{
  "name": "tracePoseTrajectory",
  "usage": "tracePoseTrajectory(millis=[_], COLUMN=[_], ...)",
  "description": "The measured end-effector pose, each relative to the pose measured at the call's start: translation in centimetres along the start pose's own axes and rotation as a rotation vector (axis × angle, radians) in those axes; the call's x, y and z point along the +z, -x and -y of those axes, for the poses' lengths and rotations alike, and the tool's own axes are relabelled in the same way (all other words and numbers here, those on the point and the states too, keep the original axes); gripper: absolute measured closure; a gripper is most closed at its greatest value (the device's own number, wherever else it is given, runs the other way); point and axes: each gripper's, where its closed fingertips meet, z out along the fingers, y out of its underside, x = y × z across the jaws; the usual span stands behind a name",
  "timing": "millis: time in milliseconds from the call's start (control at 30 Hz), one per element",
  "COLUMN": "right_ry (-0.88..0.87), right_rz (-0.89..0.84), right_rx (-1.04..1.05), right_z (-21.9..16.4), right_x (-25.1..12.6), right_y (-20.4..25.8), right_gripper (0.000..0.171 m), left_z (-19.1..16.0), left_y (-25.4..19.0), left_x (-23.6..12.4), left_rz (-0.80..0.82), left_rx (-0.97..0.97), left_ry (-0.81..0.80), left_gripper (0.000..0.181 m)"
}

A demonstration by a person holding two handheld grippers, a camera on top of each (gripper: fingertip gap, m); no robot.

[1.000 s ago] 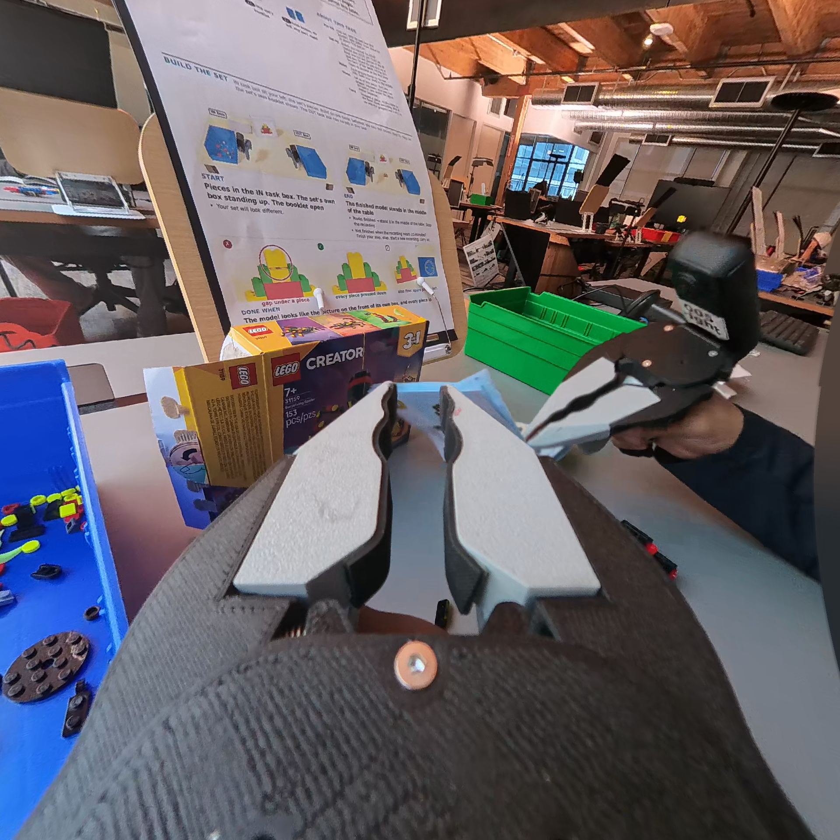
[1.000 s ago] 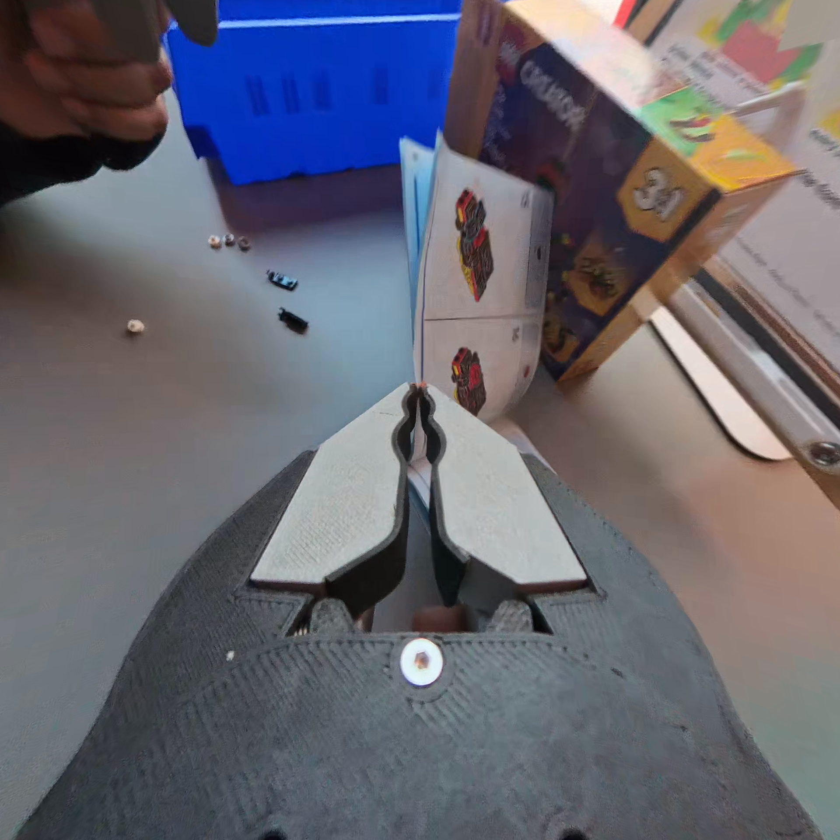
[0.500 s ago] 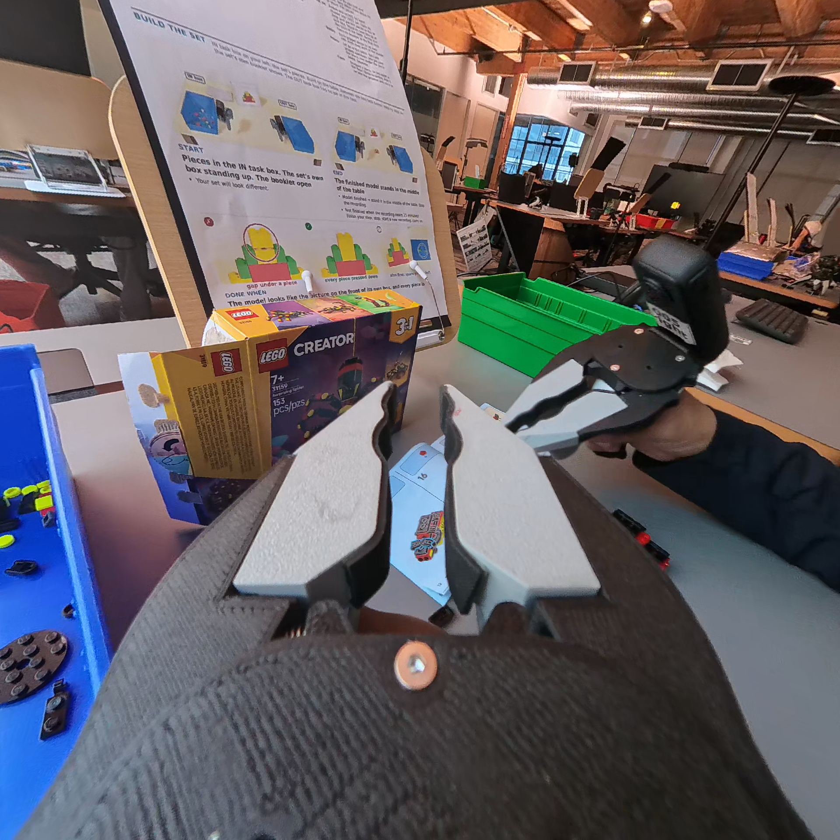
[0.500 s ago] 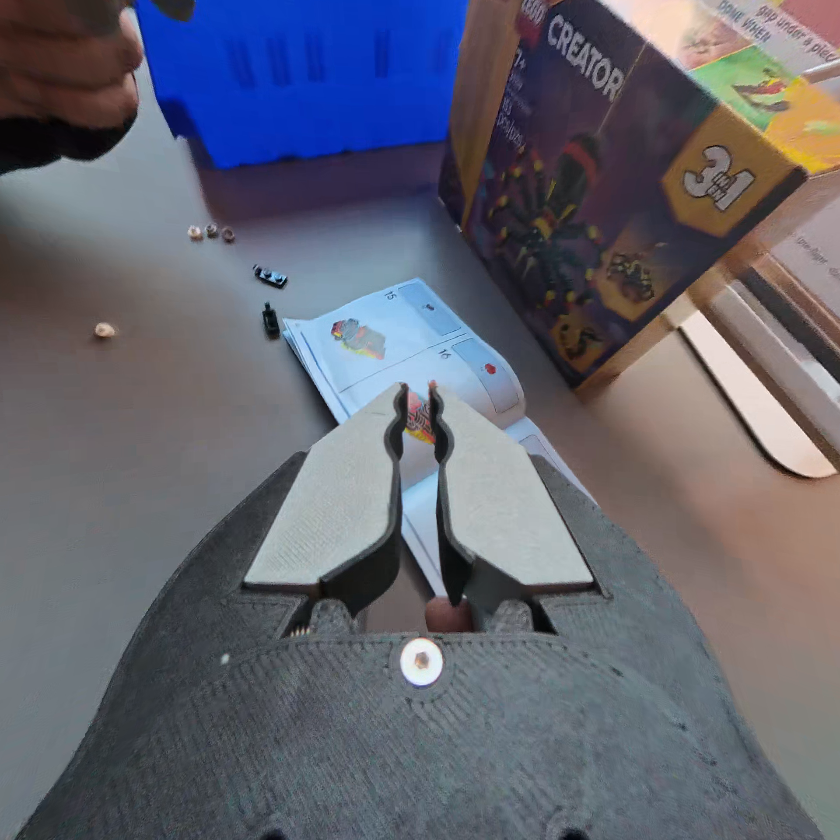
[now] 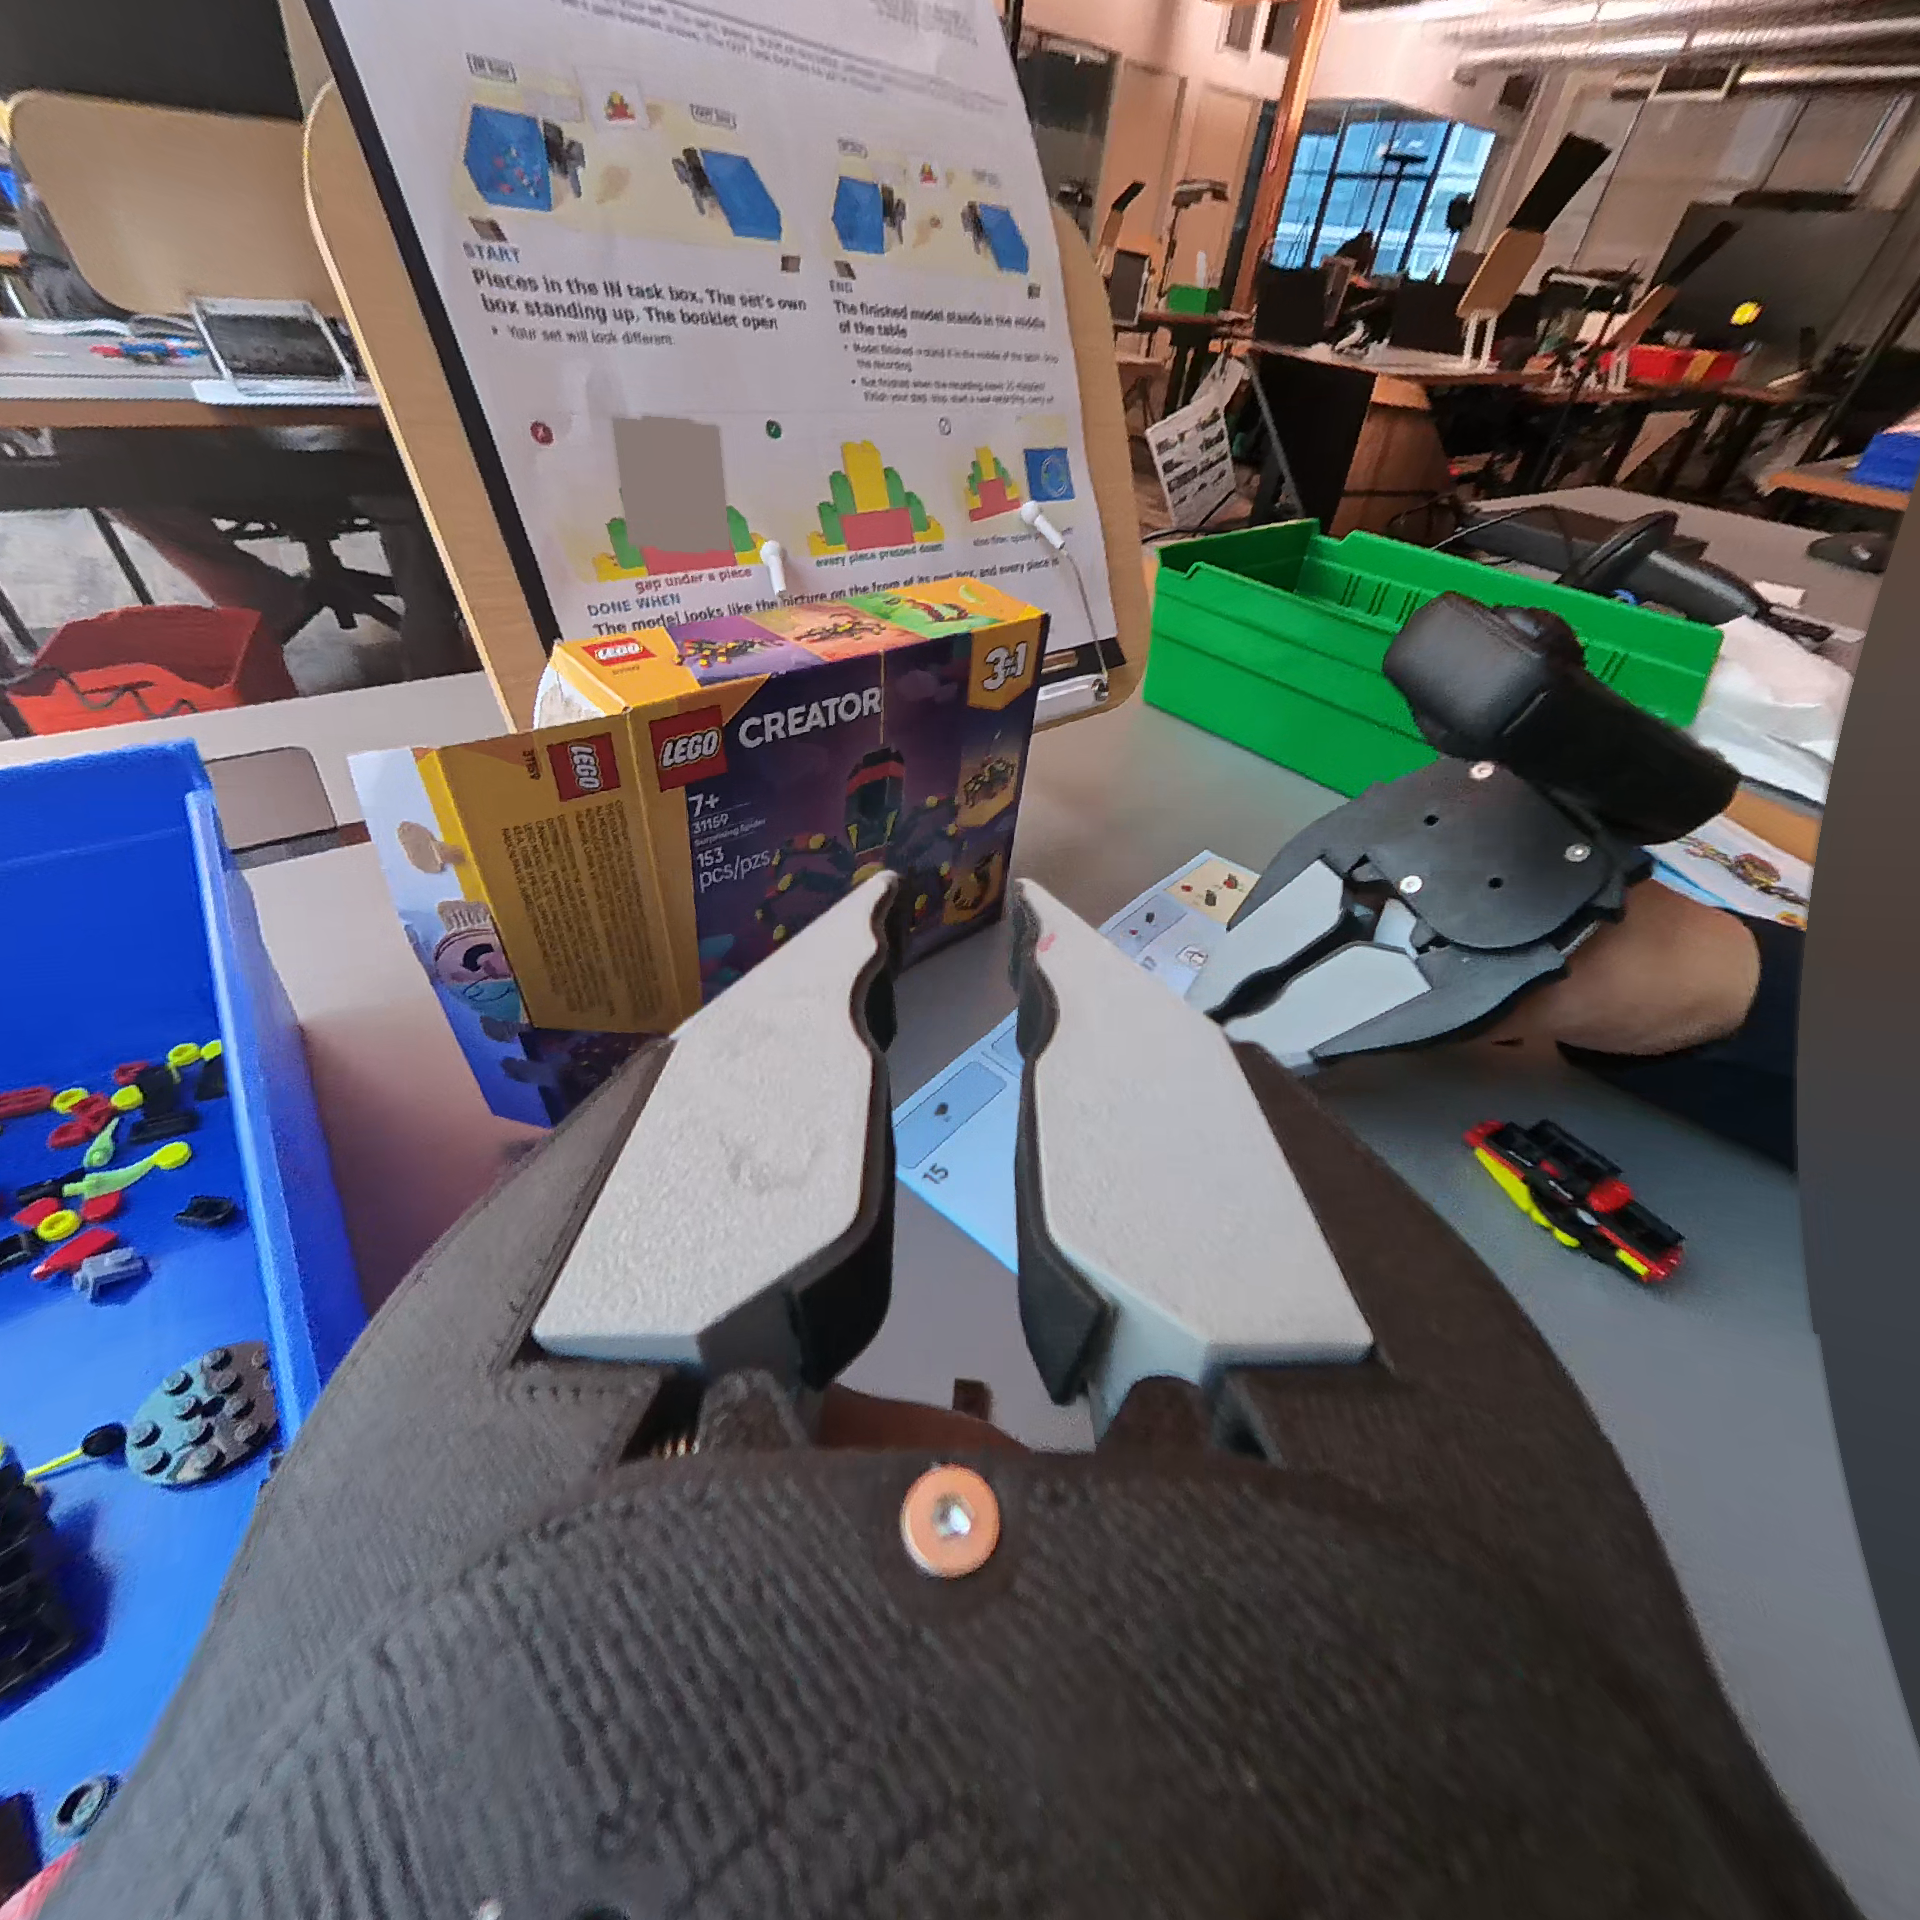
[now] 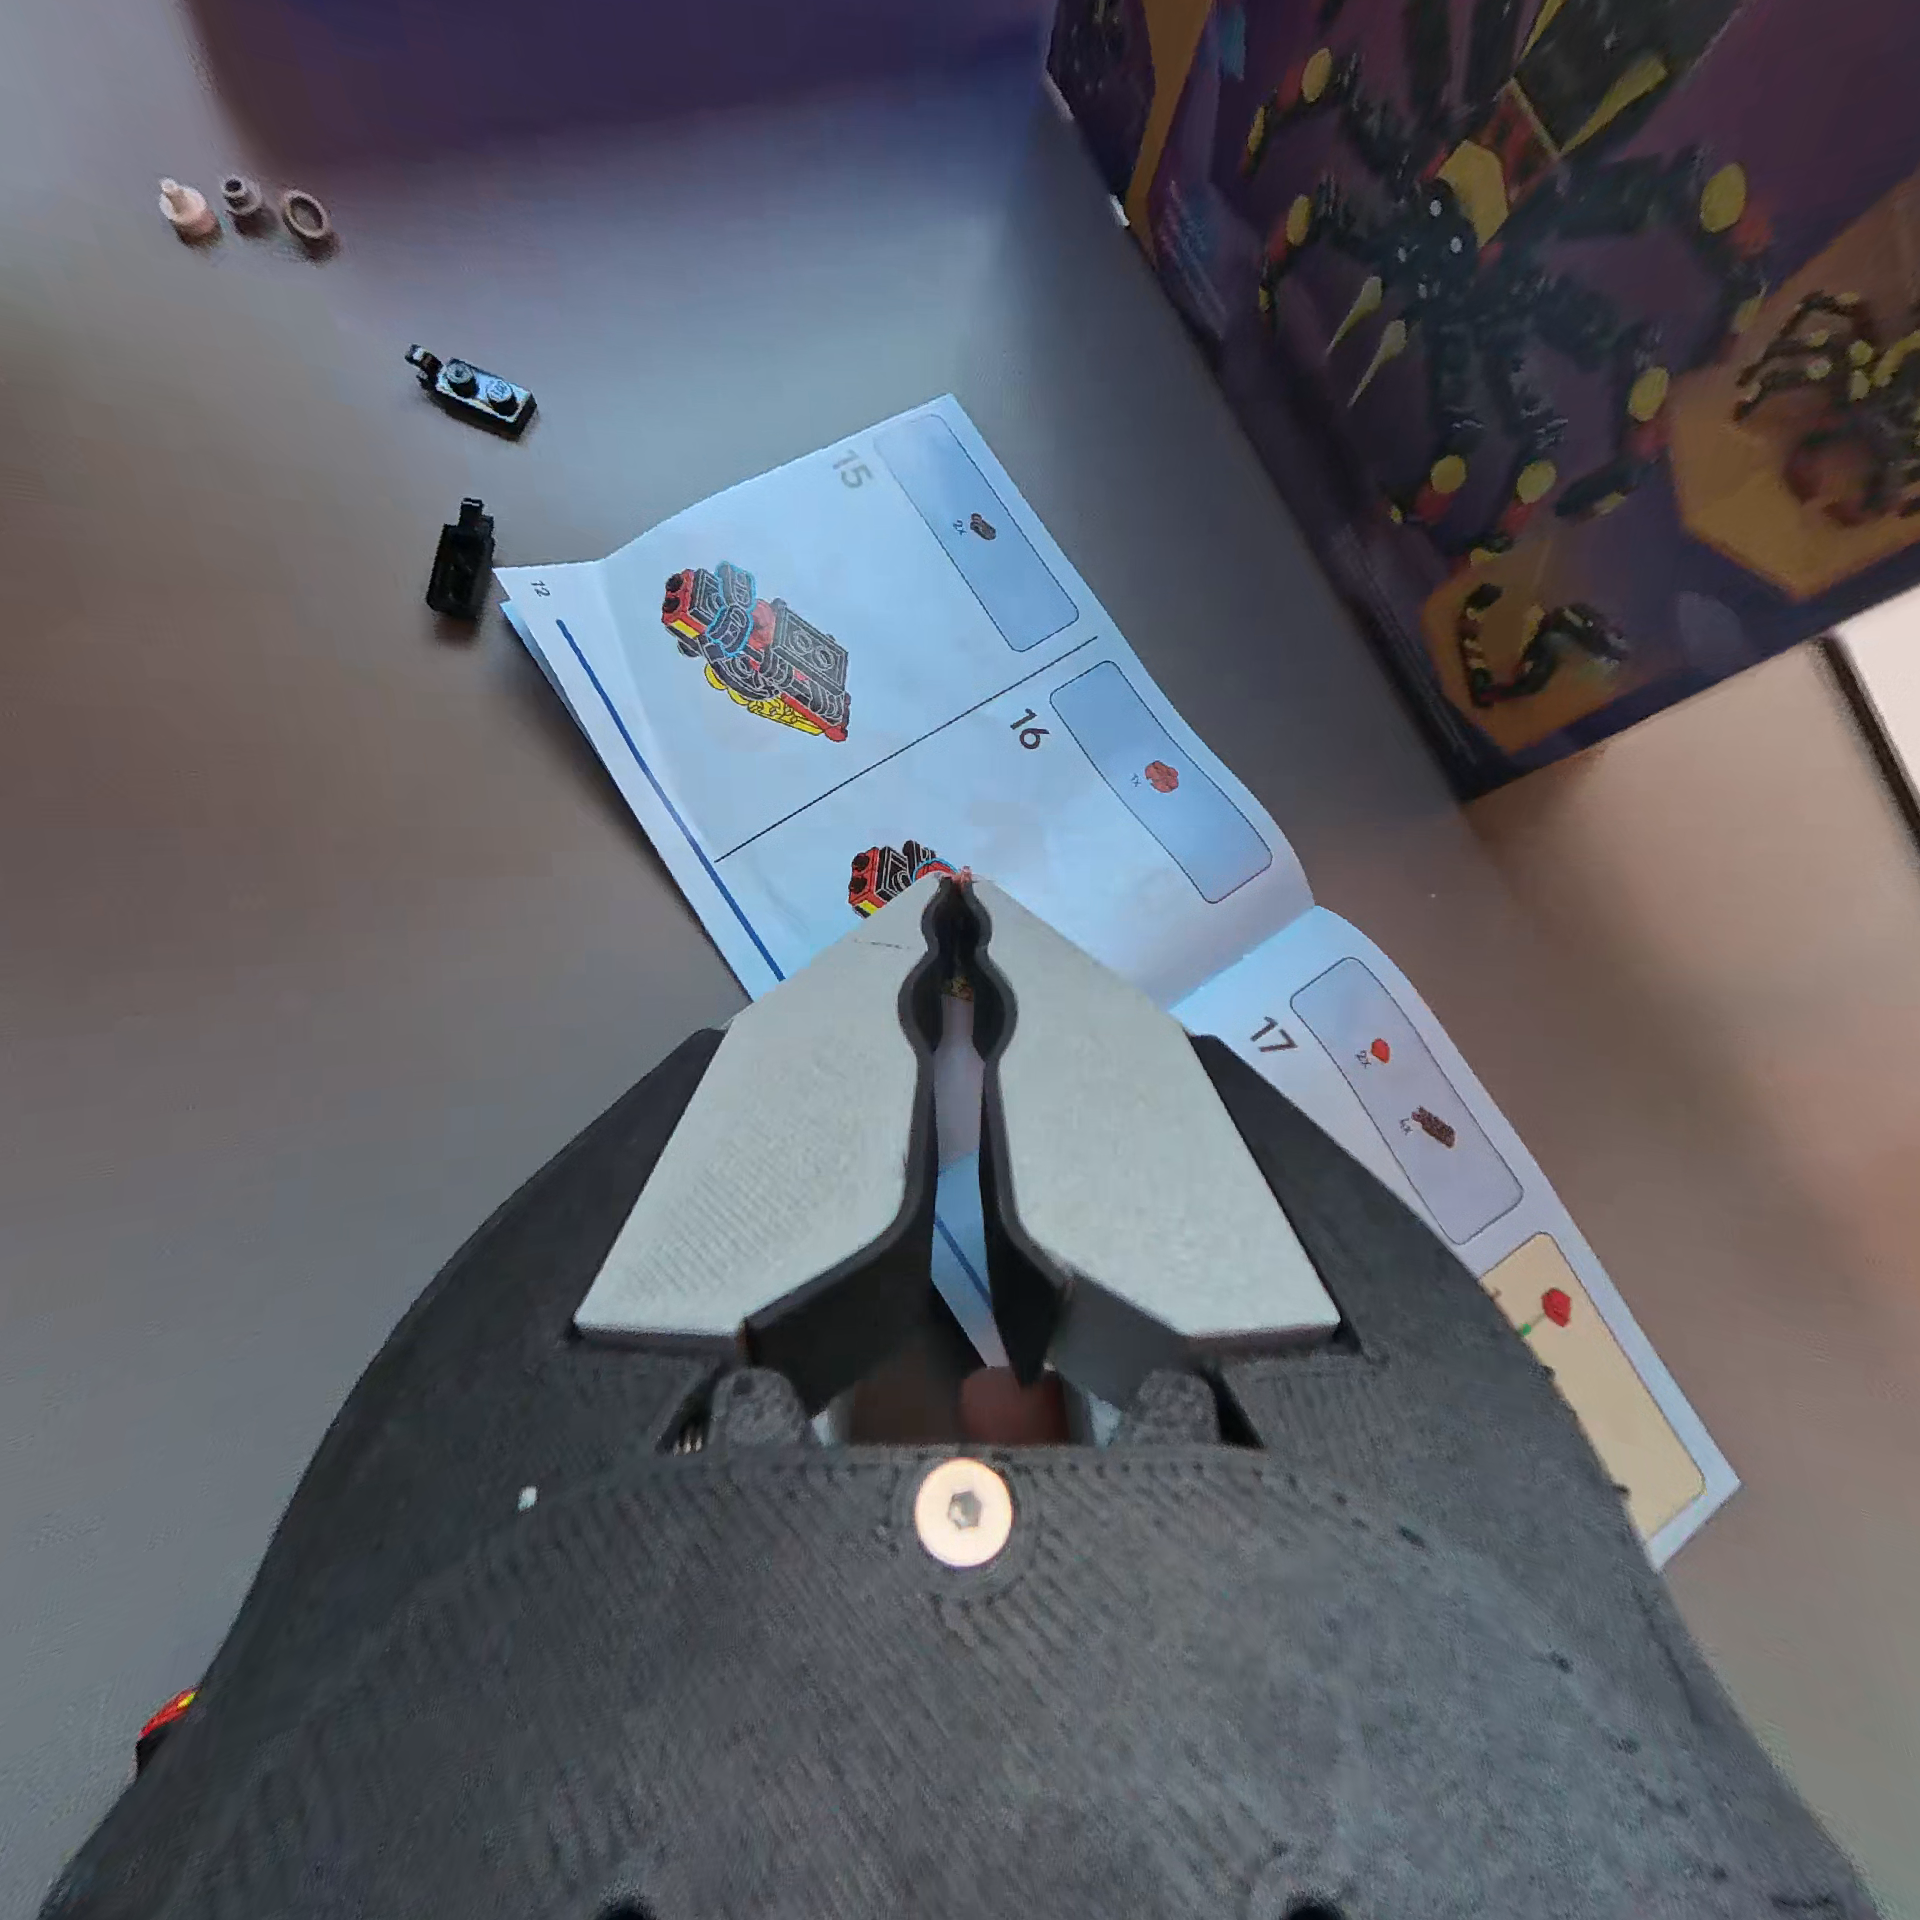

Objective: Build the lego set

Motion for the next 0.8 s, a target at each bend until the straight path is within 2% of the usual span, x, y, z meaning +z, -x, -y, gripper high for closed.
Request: tracePoseTrajectory(millis=[33,233,567,800], right_ry=[-0.005,-0.001,-0.022,-0.014], right_rz=[0.005,-0.014,0.017,-0.006], right_rx=[0.008,-0.012,0.019,0.011], right_z=[0.0,-0.1,-0.2,-0.3], right_x=[0.0,0.0,0.0,0.0], right_y=[0.0,0.0,-0.1,-0.2], right_gripper=[0.171,0.171,0.171,0.171], left_z=[-0.2,-0.5,-2.2,-2.5], left_y=[0.1,0.9,1.0,0.5], left_x=[0.1,0.5,1.5,1.7], left_rz=[0.002,0.042,0.002,-0.008], left_rx=[-0.003,0.023,-0.056,-0.039], left_ry=[0.011,0.017,0.069,0.082], left_gripper=[0.164,0.164,0.163,0.163])
